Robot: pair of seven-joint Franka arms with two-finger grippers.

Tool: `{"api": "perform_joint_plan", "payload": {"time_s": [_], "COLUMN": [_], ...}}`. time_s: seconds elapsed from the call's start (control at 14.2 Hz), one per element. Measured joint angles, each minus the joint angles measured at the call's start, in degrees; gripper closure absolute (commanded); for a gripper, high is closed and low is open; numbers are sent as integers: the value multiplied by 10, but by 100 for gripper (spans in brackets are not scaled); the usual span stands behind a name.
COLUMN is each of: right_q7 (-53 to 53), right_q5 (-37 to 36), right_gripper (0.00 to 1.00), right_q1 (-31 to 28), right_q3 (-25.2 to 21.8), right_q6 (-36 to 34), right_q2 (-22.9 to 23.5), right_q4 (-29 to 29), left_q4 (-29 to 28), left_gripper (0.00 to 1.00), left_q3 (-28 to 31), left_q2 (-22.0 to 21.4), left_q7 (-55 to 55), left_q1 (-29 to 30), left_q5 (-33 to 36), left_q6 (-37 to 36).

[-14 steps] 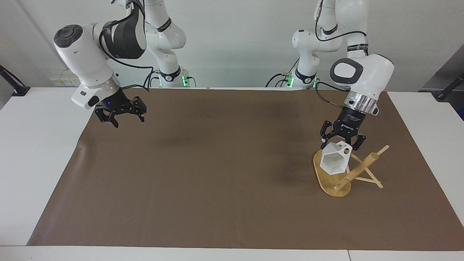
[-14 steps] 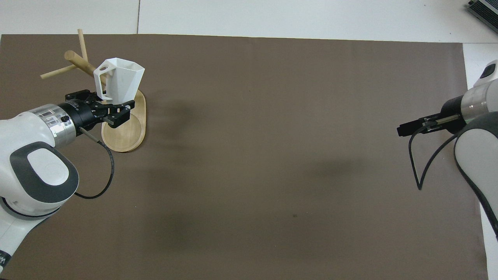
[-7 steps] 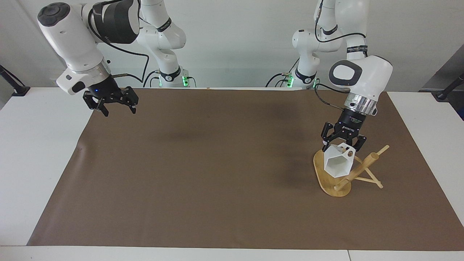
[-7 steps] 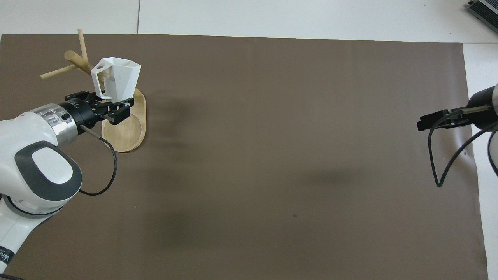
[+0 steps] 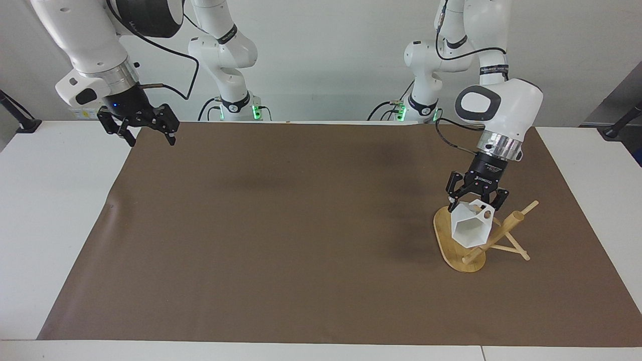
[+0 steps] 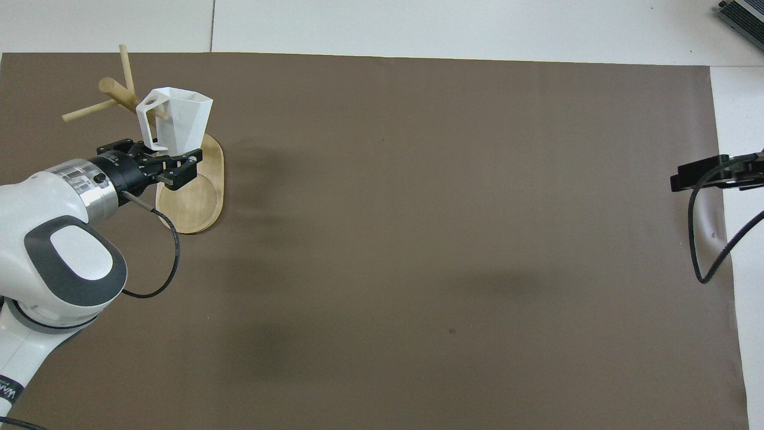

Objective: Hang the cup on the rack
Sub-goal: 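Open the left gripper and retract it from the mug tree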

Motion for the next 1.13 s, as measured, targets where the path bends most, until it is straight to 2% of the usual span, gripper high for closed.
{"api": "perform_joint_plan", "payload": {"time_s": [0.35,0.49,0.92,1.13], "right_q7": [43,49,30,26], "right_q5": [-1,-1,-1,-1], "right_gripper": [0,0,0,0], "right_q1": [0,1,1,0], "right_q3": [-9,-9,-9,-9], "right_q6": [0,1,25,25], "right_q2": [-1,-1,-1,-1], "right_q4": [15,12,4,4], "left_q4": [13,19,74,126], "left_gripper": [0,0,0,0], "left_q3": [3,6,10,11], "left_q2": [0,-1,-31,-43], "left_q7": [0,0,-1,0], "left_q1": [5,21,62,79], "left_q5": [0,20,189,279], "left_q6": [-2,-24,-198,-302]}}
